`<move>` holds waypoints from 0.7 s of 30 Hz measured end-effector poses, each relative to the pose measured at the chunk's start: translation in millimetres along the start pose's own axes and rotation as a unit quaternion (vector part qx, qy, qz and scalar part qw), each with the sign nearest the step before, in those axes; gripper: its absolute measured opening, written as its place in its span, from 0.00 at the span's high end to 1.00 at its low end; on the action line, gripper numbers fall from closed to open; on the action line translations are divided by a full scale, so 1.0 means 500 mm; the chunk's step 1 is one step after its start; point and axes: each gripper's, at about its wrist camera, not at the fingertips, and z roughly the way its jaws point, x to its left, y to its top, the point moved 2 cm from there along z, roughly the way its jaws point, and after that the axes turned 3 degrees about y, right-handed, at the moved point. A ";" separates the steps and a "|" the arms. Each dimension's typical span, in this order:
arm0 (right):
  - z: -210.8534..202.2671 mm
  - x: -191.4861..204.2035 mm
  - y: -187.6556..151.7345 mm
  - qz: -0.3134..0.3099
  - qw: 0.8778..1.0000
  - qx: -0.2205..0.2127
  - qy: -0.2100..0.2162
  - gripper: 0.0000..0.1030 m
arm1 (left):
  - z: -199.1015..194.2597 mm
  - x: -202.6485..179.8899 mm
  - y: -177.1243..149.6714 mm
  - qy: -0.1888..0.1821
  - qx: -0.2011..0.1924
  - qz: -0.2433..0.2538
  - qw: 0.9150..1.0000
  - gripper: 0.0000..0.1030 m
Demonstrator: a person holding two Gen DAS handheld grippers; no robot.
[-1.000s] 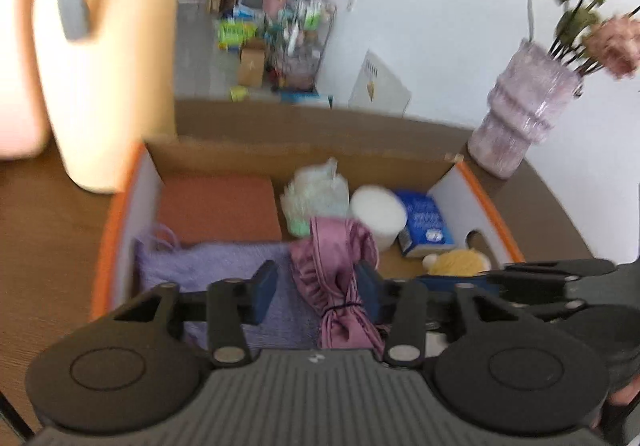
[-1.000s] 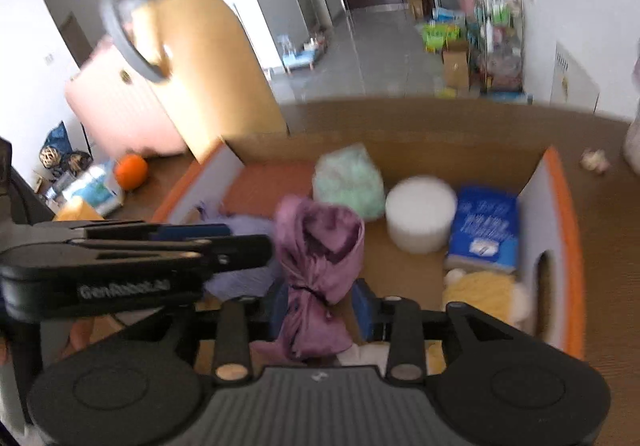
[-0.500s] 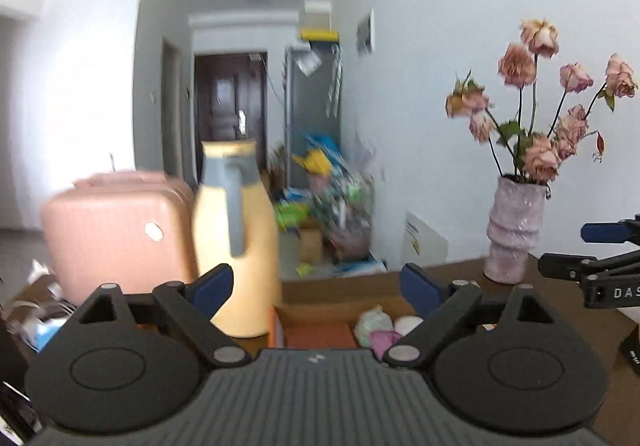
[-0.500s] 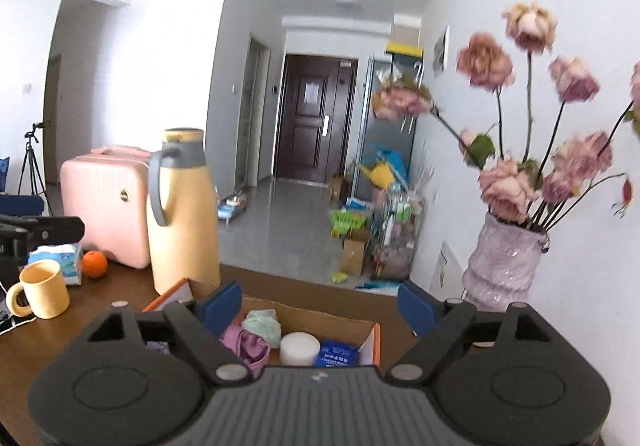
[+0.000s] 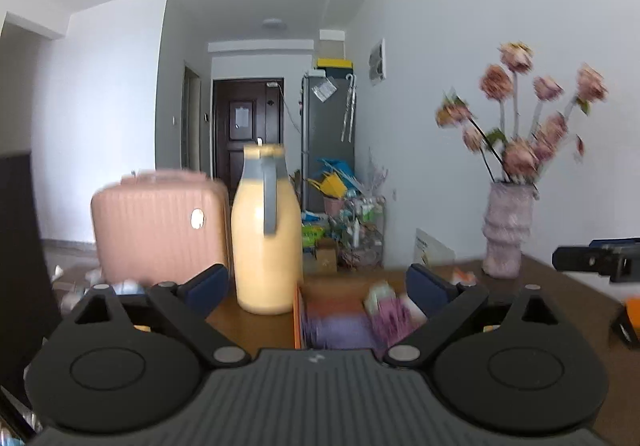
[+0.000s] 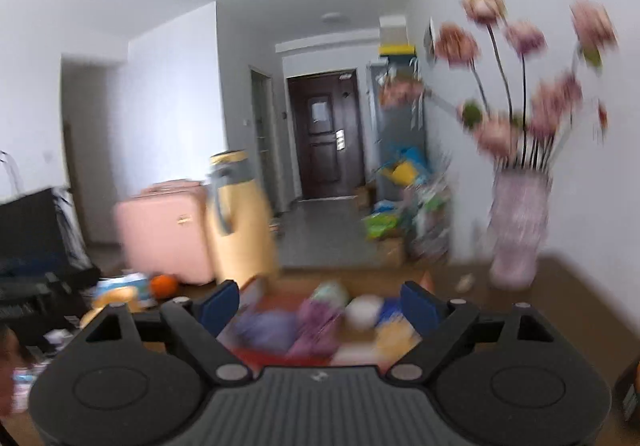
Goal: Organize soft objects
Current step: 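Withdraw both tools back toward the lilac fuzzy cloth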
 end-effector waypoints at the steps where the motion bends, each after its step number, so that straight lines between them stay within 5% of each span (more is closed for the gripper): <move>1: -0.022 0.008 -0.031 -0.002 1.000 0.002 0.013 0.15 | -0.027 0.000 -0.028 -0.004 -0.005 0.004 1.000 0.04; 6: -0.125 0.048 -0.171 -0.017 1.000 0.020 0.007 0.15 | -0.152 0.009 -0.163 -0.006 0.019 0.003 1.000 0.03; 12: -0.227 0.092 -0.303 -0.012 0.998 0.056 0.015 0.15 | -0.261 0.032 -0.245 0.001 0.051 -0.001 0.999 0.01; 21: -0.161 0.087 -0.292 0.016 0.998 0.059 0.025 0.17 | -0.191 0.042 -0.226 0.004 0.050 -0.012 0.999 0.02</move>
